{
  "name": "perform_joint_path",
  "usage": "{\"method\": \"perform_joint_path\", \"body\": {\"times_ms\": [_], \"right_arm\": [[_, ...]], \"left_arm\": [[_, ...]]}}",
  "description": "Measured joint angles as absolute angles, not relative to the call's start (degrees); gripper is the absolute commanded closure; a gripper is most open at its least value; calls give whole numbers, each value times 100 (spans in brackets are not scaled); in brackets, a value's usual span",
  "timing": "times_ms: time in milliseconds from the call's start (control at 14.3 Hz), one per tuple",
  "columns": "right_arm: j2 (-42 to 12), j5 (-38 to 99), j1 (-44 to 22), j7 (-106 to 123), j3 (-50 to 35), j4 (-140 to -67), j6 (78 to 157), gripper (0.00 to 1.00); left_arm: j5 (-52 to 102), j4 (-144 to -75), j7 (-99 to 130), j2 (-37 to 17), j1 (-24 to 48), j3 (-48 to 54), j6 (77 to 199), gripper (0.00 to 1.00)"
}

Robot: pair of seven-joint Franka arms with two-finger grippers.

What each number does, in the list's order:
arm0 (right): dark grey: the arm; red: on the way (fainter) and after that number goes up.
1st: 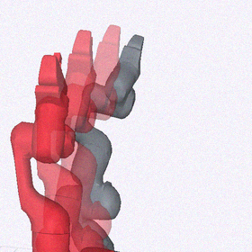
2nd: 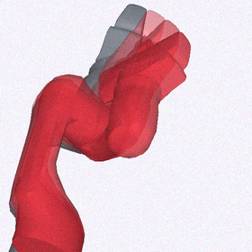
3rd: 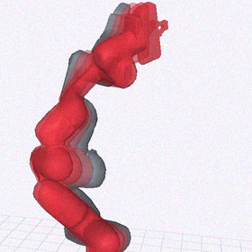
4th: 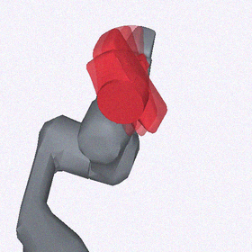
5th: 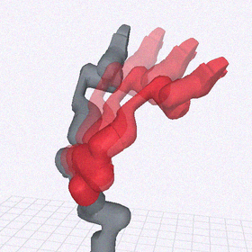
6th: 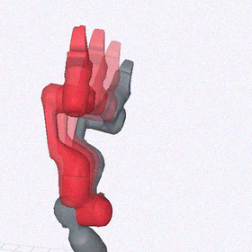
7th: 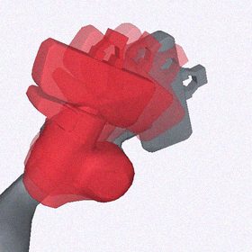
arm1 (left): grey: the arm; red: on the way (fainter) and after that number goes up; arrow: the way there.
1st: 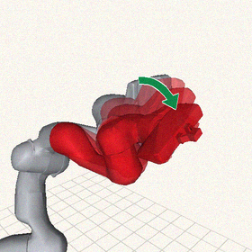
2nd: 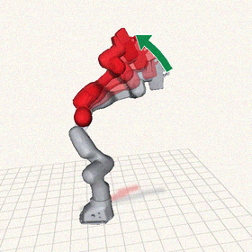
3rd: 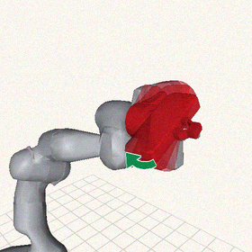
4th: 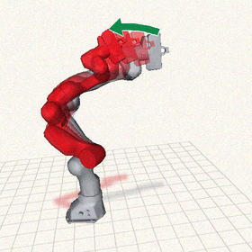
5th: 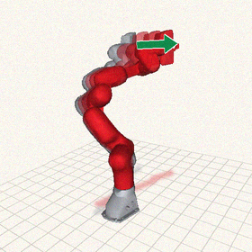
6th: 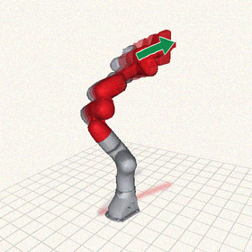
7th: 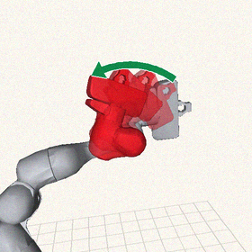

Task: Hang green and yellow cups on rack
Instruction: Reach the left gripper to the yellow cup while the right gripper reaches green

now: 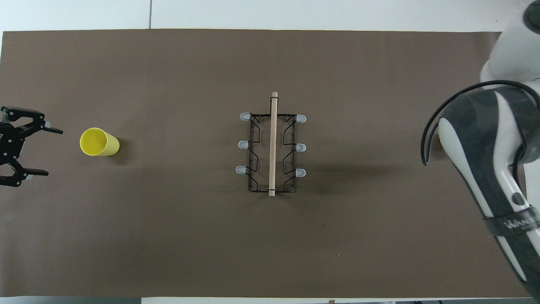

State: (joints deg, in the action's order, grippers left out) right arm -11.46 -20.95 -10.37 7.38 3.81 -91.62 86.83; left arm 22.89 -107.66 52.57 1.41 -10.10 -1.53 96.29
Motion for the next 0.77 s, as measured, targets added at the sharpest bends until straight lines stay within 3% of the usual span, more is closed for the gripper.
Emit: {"method": "perform_joint_path", "body": {"times_ms": [418, 767], "right_arm": [[-1576, -3095, -1524, 1891, 356, -9900, 9029, 0], [-1797, -3625, -1669, 4056, 371, -10015, 8891, 0]], "left_arm": [[3025, -10783, 5839, -866, -1477, -159, 10203, 0], [3716, -10860, 5908, -1474, -2031, -164, 10626, 0]]}}
